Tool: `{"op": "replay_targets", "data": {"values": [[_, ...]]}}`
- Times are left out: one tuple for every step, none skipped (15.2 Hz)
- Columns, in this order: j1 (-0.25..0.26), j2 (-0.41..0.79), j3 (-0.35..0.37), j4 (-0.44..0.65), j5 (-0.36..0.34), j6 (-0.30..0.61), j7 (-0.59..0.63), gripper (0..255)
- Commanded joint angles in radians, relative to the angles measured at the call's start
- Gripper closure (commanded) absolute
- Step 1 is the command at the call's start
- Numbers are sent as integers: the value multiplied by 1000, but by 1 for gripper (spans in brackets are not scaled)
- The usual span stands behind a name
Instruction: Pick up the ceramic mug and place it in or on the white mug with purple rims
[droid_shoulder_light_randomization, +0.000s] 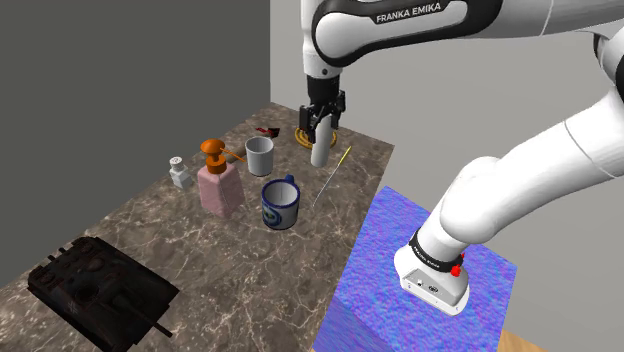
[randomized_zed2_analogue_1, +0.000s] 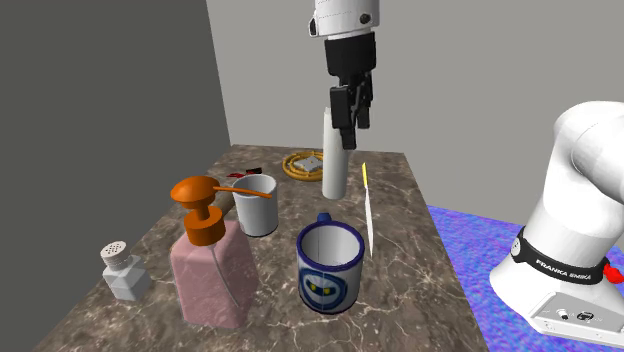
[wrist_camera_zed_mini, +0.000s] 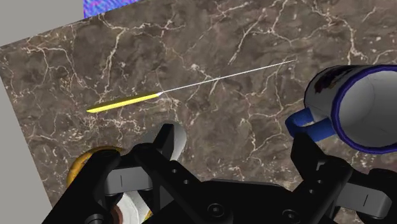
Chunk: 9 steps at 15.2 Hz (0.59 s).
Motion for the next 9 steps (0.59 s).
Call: {"op": "replay_targets", "data": {"values": [[7, 70, 21, 28, -2, 54, 21, 0], [9, 105, 30, 47, -5, 75, 30, 0], [11, 141, 38, 67, -10, 95, 39, 0], [14, 176, 46, 89, -15, 114, 48, 0], [16, 212, 54, 111, -22, 131, 58, 0], [19, 247, 61, 135, -29, 147, 68, 0], [22, 283, 68, 160, -38, 162, 78, 0], [25, 319, 74, 187, -47, 176, 88, 0], [28, 355, 80, 214, -57, 189, 98, 0]]}}
